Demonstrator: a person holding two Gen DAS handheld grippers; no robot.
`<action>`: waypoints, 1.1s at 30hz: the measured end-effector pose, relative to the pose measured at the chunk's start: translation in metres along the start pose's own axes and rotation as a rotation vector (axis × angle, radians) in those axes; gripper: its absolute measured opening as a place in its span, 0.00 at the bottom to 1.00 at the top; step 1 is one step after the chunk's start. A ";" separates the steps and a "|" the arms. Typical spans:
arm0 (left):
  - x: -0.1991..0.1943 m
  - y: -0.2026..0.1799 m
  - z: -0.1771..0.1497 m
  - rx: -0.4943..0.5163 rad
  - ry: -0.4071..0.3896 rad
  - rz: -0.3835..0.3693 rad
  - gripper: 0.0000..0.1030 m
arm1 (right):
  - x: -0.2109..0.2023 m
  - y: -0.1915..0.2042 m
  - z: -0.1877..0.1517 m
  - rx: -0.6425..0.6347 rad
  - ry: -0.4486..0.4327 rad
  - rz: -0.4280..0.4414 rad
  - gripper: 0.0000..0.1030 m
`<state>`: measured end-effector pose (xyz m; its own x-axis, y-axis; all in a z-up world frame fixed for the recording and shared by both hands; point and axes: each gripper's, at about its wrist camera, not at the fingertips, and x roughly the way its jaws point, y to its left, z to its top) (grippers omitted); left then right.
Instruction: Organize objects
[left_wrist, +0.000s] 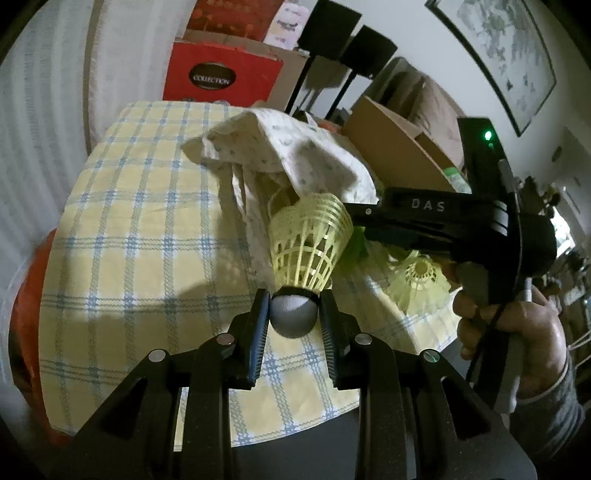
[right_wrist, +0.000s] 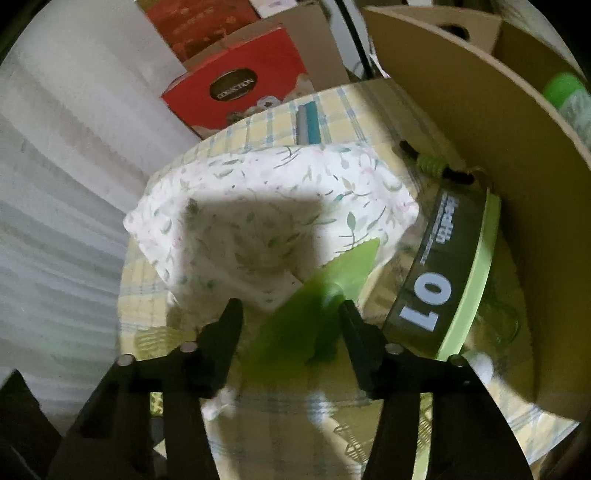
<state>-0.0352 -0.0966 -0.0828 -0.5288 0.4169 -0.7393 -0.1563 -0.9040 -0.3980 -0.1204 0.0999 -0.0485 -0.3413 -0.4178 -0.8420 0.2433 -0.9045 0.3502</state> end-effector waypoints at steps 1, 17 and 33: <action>0.002 -0.001 0.000 0.001 0.006 0.007 0.24 | 0.000 0.000 0.000 -0.011 -0.004 -0.004 0.40; 0.011 -0.014 0.000 0.023 0.039 0.052 0.26 | 0.008 -0.003 0.010 0.126 0.017 0.033 0.58; 0.011 -0.015 0.000 0.019 0.040 0.040 0.25 | 0.016 0.010 0.001 0.016 -0.028 -0.033 0.31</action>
<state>-0.0386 -0.0781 -0.0844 -0.5008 0.3835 -0.7759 -0.1513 -0.9215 -0.3578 -0.1248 0.0838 -0.0581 -0.3740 -0.3901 -0.8414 0.2169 -0.9189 0.3296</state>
